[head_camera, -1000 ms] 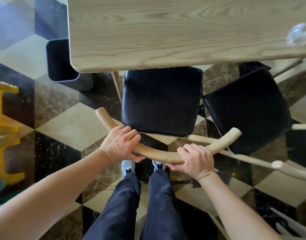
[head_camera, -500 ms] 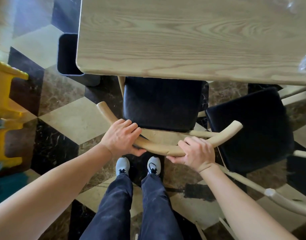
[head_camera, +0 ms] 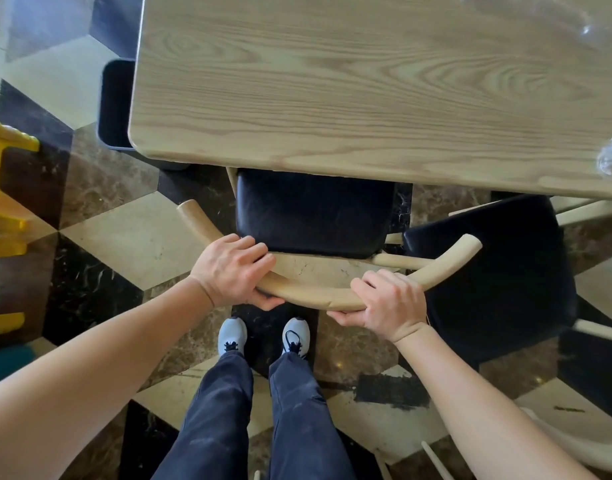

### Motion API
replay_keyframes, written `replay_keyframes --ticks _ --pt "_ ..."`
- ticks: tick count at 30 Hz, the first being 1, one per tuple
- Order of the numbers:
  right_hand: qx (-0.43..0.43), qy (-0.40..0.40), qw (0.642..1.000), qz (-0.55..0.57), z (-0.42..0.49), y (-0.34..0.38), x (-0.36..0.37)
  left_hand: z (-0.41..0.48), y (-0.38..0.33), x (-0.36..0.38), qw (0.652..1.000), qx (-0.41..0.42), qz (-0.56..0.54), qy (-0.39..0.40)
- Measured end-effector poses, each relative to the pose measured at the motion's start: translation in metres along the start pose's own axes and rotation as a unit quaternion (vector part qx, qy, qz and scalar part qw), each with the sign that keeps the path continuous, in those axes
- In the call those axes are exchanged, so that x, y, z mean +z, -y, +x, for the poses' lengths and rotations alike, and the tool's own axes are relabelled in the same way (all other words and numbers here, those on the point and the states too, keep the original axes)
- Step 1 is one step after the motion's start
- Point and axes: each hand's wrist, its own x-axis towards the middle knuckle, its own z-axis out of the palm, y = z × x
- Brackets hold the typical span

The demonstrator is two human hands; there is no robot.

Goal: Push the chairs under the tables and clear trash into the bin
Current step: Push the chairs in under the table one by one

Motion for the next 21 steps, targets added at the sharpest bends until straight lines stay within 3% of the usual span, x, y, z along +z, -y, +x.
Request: replay_keyframes --ticks 21 --pt "-0.008 -0.016 1.0 -0.001 -0.0032 -0.0048 0.0054 0.0014 0.0006 0.0048 1.0 0.022 0.013 -0.014"
